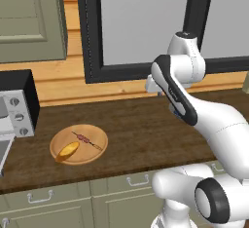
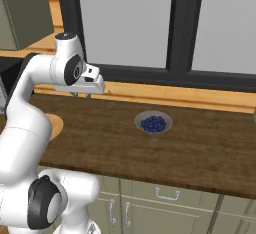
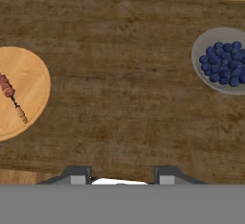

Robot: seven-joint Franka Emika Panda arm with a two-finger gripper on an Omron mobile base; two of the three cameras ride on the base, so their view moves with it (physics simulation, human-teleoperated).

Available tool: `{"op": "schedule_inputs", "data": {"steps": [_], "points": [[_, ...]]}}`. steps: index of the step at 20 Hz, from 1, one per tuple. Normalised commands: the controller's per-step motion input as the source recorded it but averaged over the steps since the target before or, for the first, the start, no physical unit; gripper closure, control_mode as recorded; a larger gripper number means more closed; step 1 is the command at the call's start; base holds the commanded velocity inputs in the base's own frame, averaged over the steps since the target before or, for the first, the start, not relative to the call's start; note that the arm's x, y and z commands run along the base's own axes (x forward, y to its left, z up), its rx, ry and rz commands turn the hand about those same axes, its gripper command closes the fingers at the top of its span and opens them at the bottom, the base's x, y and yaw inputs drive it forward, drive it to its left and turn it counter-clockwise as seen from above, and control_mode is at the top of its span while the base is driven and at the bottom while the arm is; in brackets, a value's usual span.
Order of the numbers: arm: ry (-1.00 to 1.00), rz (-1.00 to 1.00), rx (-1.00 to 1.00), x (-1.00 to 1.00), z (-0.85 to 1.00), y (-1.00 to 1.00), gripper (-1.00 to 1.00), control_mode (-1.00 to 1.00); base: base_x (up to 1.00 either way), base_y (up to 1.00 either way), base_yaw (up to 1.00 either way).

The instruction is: Pick up the kebab skewer and baguette bread, and place them inside the toaster oven. Close the toaster oven door and start by setting the timer.

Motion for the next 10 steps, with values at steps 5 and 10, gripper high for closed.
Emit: {"op": "schedule_inputs", "data": {"steps": [5, 10], "points": [[0.00, 0.00, 0.00, 0.00, 0.00, 0.00, -1.00, 1.00, 0.00, 0.00, 0.00], [0.00, 0.00, 0.00, 0.00, 0.00, 0.00, -1.00, 1.00, 0.00, 0.00, 0.00]]}}
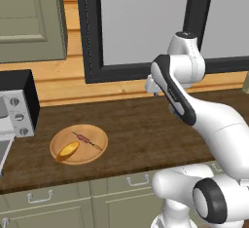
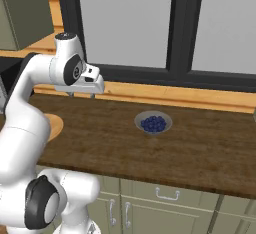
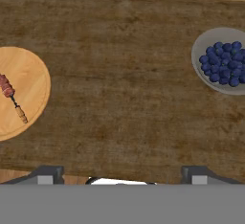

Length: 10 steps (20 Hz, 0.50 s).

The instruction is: Pick up the kebab skewer and baguette bread, and place them inside the toaster oven. Close the toaster oven door and start by setting the timer.

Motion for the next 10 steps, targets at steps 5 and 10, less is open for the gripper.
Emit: {"op": "schedule_inputs", "data": {"steps": [5, 10], "points": [[0.00, 0.00, 0.00, 0.00, 0.00, 0.00, -1.00, 1.00, -0.09, 0.31, 0.00], [0.00, 0.00, 0.00, 0.00, 0.00, 0.00, -1.00, 1.00, -0.01, 0.96, 0.00]]}}
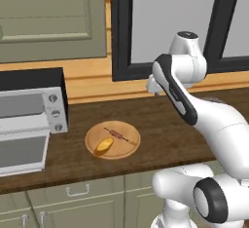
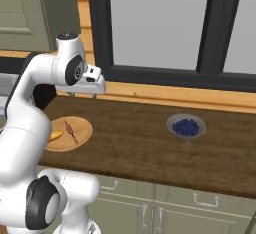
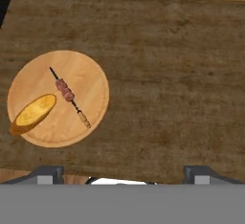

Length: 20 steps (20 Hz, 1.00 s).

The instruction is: Pick up the kebab skewer and baguette bread, and place them inside the toaster oven. Close the toaster oven door and start by setting the timer.

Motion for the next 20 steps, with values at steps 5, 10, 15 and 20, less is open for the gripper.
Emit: {"op": "schedule_inputs", "data": {"steps": [5, 10, 15, 20], "points": [[0.00, 0.00, 0.00, 0.00, 0.00, 0.00, -1.00, 1.00, 0.00, 0.80, 0.00], [0.00, 0.00, 0.00, 0.00, 0.00, 0.00, -1.00, 1.00, 0.00, 0.67, 0.00], [0.00, 0.00, 0.00, 0.00, 0.00, 0.00, -1.00, 1.00, 0.02, 0.49, 0.00], [0.00, 0.00, 0.00, 0.00, 0.00, 0.00, -1.00, 1.00, 0.02, 0.18, 0.00]]}}
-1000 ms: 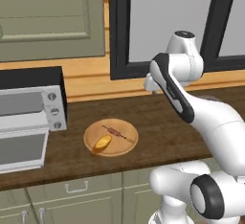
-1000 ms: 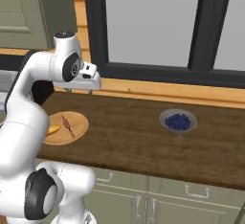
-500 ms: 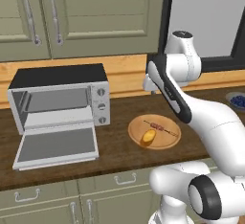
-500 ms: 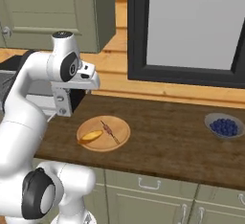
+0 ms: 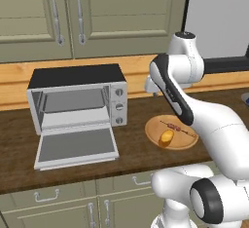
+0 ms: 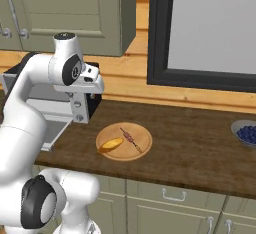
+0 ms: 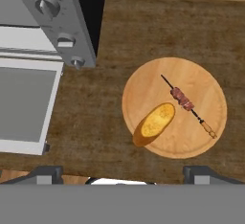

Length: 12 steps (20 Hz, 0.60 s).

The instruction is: Pick up the kebab skewer and baguette bread, and place them inside the toaster oven. Close the toaster oven door and start by setting the timer.

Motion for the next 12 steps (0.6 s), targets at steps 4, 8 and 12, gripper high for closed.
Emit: {"op": "schedule_inputs", "data": {"steps": [4, 8, 12], "points": [[0.00, 0.00, 0.00, 0.00, 0.00, 0.00, -1.00, 1.00, 0.00, 0.00, 0.00], [0.00, 0.00, 0.00, 0.00, 0.00, 0.00, -1.00, 1.00, 0.00, 0.00, 0.00], [0.00, 0.00, 0.00, 0.00, 0.00, 0.00, -1.00, 1.00, 0.00, 0.00, 0.00]]}}
